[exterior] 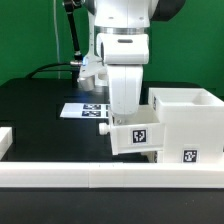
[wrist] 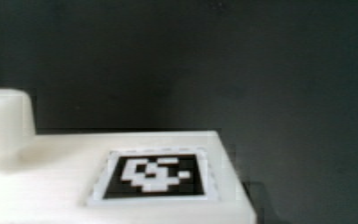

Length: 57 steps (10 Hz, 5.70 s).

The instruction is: Assemble drawer

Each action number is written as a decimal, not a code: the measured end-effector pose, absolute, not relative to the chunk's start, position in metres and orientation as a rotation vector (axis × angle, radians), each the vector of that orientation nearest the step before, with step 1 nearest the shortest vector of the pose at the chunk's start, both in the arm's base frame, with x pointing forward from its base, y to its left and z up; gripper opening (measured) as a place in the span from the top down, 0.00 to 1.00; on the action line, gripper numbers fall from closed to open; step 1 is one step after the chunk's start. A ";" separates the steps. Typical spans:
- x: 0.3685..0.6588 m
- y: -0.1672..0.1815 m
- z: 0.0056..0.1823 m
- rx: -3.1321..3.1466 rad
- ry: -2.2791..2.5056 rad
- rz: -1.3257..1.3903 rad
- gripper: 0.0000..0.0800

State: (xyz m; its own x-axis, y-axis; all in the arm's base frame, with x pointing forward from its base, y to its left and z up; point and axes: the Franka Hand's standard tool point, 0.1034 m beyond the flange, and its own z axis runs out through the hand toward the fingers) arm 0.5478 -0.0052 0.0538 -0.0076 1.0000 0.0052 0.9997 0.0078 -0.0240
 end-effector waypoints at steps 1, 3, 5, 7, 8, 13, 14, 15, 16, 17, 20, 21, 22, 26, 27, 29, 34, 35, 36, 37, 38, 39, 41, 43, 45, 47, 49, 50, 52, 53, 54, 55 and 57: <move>0.548 -0.004 0.054 -2.198 -2.218 0.018 0.94; 0.547 0.000 0.054 -2.204 -2.209 0.022 0.94; 0.547 0.000 0.054 -2.205 -2.209 0.022 0.94; 0.547 0.000 0.054 -2.203 -2.217 0.023 0.94; 0.546 0.002 0.053 -2.240 -2.183 0.023 0.94; 0.545 0.002 0.054 -2.267 -2.142 0.047 0.94; 0.545 0.002 0.054 -2.268 -2.141 0.047 0.94; 0.545 0.002 0.054 -2.276 -2.133 0.047 0.94; 0.545 0.003 0.057 -2.284 -2.129 0.043 0.72; 0.547 0.003 0.060 -2.293 -2.123 0.043 0.55; 0.550 0.002 0.072 -2.297 -2.121 0.057 0.23; 0.551 -0.002 0.082 -2.295 -2.121 0.077 0.23; 0.554 -0.011 0.096 -2.306 -2.110 0.096 0.19; 0.562 -0.057 0.116 -2.312 -2.116 0.106 0.19; 0.562 -0.067 0.109 -2.286 -2.136 0.099 0.19; 0.561 -0.077 0.084 -2.259 -2.138 0.097 0.19; 0.589 -0.071 0.067 -2.237 -2.140 0.084 0.19; 0.592 -0.064 0.065 -2.241 -2.126 0.084 0.19; 0.593 -0.058 0.064 -2.231 -2.130 0.082 0.19; 0.593 -0.061 0.064 -2.233 -2.129 0.083 0.19; 0.593 -0.061 0.064 -2.234 -2.127 0.084 0.19; 0.593 -0.061 0.063 -2.234 -2.127 0.084 0.19; 0.593 -0.061 0.063 -2.233 -2.128 0.084 0.19; 0.600 -0.049 0.064 -2.220 -2.139 0.076 0.19; 0.606 -0.035 0.069 -2.205 -2.157 0.056 0.19; 0.605 -0.024 0.068 -2.186 -2.166 0.049 0.19; 0.606 -0.007 0.069 -2.207 -2.140 0.045 0.19; 0.606 -0.004 0.069 -2.226 -2.124 0.050 0.19; 0.606 -0.005 0.070 -2.237 -2.111 0.055 0.19; 0.606 -0.005 0.069 -2.238 -2.110 0.056 0.19; 0.606 -0.005 0.069 -2.238 -2.109 0.056 0.19; 0.605 -0.005 0.069 -2.238 -2.109 0.057 0.19; 0.604 -0.003 0.068 -2.246 -2.100 0.074 0.19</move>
Offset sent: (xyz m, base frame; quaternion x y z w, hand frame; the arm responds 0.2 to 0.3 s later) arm 0.0080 0.0173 0.0022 -0.0153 0.0029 -0.0141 0.9998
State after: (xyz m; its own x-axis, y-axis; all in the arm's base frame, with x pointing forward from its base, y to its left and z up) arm 0.6041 -0.0031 0.0682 0.0677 0.9977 0.0102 0.9945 -0.0667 -0.0809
